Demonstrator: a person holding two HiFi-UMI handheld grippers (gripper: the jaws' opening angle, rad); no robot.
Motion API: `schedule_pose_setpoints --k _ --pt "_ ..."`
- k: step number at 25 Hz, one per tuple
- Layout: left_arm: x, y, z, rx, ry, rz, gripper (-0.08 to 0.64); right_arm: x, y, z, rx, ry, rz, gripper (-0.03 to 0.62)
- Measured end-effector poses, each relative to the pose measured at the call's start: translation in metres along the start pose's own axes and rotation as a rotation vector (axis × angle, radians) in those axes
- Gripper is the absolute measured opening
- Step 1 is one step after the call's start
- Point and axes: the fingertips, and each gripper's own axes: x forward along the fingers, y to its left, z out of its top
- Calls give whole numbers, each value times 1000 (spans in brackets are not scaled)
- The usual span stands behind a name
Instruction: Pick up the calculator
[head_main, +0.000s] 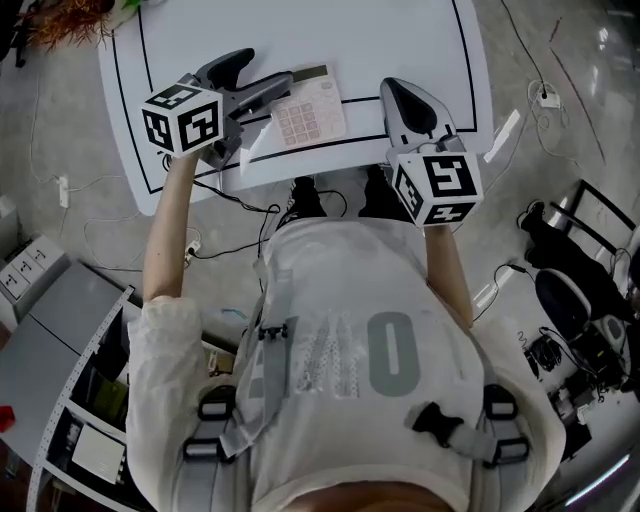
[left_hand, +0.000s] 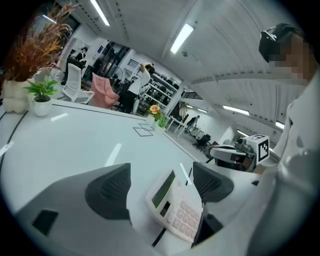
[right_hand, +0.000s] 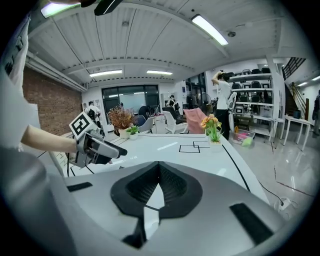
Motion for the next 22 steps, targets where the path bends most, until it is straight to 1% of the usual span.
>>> schedule_pose_setpoints --k 5,10,14,18,22 --pt "14 6 -16 4 125 -53 388 9 -1 -12 21 33 6 5" --pt "20 1 -21 -62 196 -135 388 14 1 -18 34 61 11 5" --pt "26 -3 -37 -104 285 -185 387 20 1 -26 46 78 18 5" --pt "29 -11 -49 -119 377 -233 364 21 -1 -28 49 86 18 5" --pt "32 -17 -61 -121 457 -253 344 18 -8 -30 57 92 8 5"
